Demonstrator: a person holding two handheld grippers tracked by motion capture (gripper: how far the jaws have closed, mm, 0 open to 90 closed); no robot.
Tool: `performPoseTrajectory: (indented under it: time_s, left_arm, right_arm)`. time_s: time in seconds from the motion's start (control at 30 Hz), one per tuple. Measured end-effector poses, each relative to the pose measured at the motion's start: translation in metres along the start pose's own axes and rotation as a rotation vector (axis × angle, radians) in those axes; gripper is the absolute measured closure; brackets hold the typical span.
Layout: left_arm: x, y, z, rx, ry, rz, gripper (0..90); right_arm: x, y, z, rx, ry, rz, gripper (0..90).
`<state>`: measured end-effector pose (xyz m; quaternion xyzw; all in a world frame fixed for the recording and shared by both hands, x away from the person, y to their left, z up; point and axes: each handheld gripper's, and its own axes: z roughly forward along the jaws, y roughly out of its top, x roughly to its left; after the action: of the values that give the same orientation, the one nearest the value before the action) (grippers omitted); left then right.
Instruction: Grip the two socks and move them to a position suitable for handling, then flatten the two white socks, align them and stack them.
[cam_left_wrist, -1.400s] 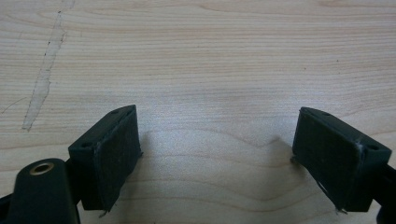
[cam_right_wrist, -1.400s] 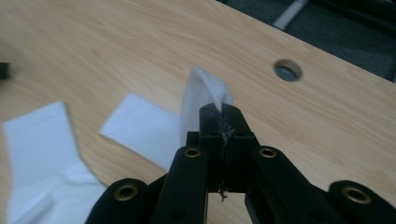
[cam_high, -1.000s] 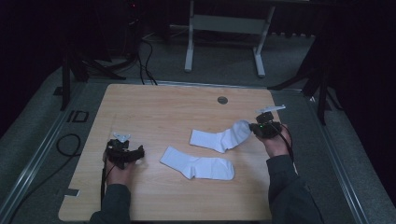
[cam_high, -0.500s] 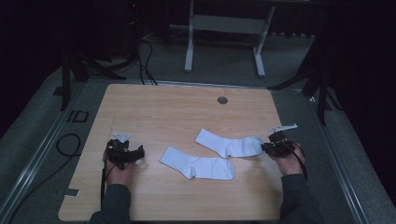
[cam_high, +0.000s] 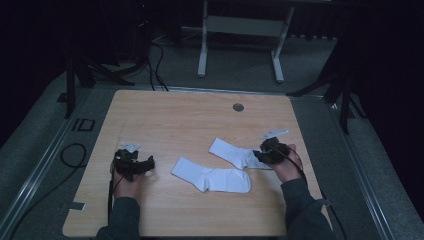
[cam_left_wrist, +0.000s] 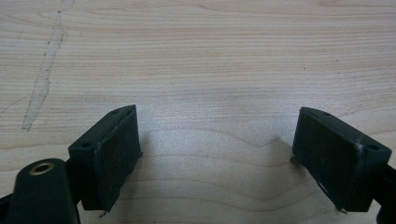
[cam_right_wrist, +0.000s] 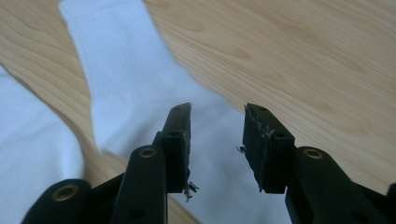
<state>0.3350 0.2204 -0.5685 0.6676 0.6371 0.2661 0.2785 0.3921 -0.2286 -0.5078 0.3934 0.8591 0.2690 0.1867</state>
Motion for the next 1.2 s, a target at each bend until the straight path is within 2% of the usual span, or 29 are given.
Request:
performPoseTrajectory:
  time_s: [0.13,0.23,0.37,0.57,0.73,0.83,1.07,1.1,1.2]
  left_arm:
    - [0.000,0.000,0.000,0.000,0.000,0.000,14.9]
    - [0.000,0.000,0.000,0.000,0.000,0.000,14.9]
    - [0.000,0.000,0.000,-0.002,-0.002,-0.001,14.9]
    - [0.000,0.000,0.000,-0.001,-0.002,0.000,14.9]
    - [0.000,0.000,0.000,-0.001,-0.002,0.000,14.9]
    - [0.000,0.000,0.000,-0.001,-0.002,0.000,14.9]
    - [0.000,0.000,0.001,-0.002,-0.002,0.000,14.9]
    - [0.000,0.000,0.000,-0.001,-0.003,0.001,14.9]
    - [0.000,0.000,0.000,-0.001,-0.002,0.000,14.9]
  right_arm:
    - [0.016,0.019,0.020,-0.006,0.058,-0.070,61.6]
    - [0.028,0.033,0.034,0.005,0.104,-0.115,58.2]
    - [0.038,0.045,0.048,0.018,0.141,-0.157,54.4]
    - [0.043,0.051,0.060,0.028,0.179,-0.182,52.8]
    - [0.044,0.048,0.070,0.083,0.146,-0.243,52.2]
    - [0.041,0.048,0.072,0.078,0.160,-0.215,51.5]
    - [0.041,0.052,0.071,0.080,0.161,-0.225,51.3]
    - [0.042,0.053,0.073,0.092,0.151,-0.256,51.2]
    - [0.042,0.054,0.074,0.089,0.157,-0.258,50.6]
